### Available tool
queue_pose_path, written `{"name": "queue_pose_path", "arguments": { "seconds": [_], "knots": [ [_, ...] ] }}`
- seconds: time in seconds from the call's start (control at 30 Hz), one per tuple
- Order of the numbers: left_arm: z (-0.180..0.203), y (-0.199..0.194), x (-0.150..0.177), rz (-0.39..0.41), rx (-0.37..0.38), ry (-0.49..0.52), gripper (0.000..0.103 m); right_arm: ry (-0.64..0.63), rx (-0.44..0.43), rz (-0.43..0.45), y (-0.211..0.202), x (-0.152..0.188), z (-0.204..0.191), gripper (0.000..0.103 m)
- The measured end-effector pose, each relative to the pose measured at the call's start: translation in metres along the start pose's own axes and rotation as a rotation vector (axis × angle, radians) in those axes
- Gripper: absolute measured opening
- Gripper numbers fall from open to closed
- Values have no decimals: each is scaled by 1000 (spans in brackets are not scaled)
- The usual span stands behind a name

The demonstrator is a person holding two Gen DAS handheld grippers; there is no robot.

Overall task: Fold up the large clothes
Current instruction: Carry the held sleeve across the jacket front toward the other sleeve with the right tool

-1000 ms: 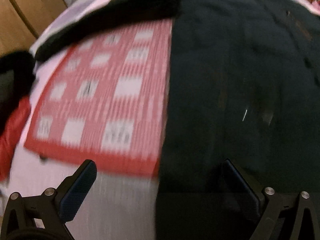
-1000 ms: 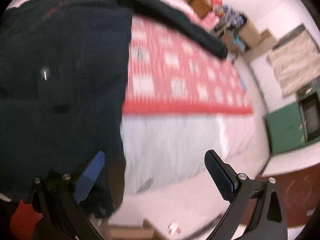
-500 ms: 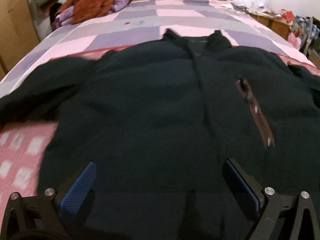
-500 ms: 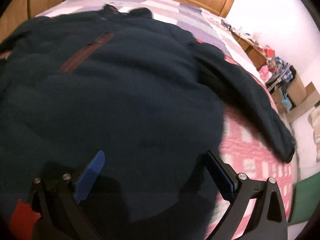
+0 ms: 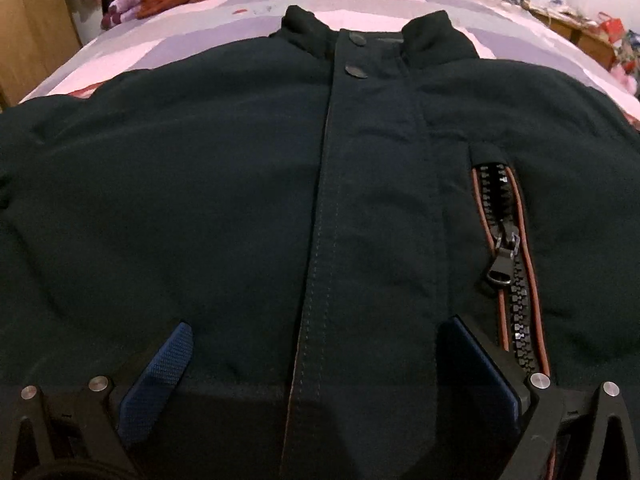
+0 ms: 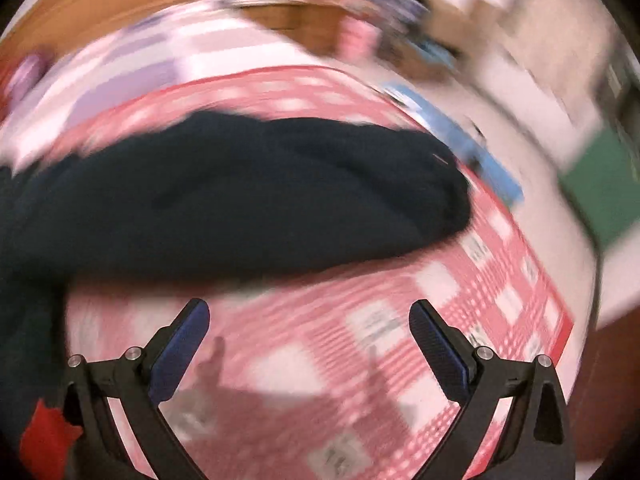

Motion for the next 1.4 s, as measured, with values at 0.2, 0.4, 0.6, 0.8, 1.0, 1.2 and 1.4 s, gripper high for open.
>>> {"name": "queue_pose_path", "arguments": {
  "seconds": [0.2, 0.4, 0.6, 0.8, 1.0, 1.2, 1.4],
  "knots": [
    [2, 2, -2, 4, -15, 7, 103, 476, -227, -161, 49, -37, 73, 101],
    [3, 5, -5, 8, -14, 7, 103, 663, -450, -250, 77, -55, 63, 96],
    [2, 6, -6, 10, -10, 6, 103, 710, -500, -87, 46, -74, 77, 10],
    [2, 5, -6, 6, -2, 4, 103, 539, -307, 67, -21, -95, 61, 8],
    [-2, -28, -8, 9, 66, 23, 103, 266, -26, 273, -116, -120, 1, 8],
    [-47, -93, 21, 68, 94, 19, 103, -97, 30, 512, -209, -110, -143, 8],
    [-105, -130, 70, 40, 52, 21, 103, -448, -123, 547, -229, -34, -340, 8]
  ]
}}
Point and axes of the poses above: each gripper's, at about its wrist camera, not at the fingertips, and y roughly the way its jaws point, z to its right, x to its underside, the point moved 7 cm from there along y, roughly the way its jaws point, and after that the axes turned 13 degrees about -z, right-handed, at the moved point
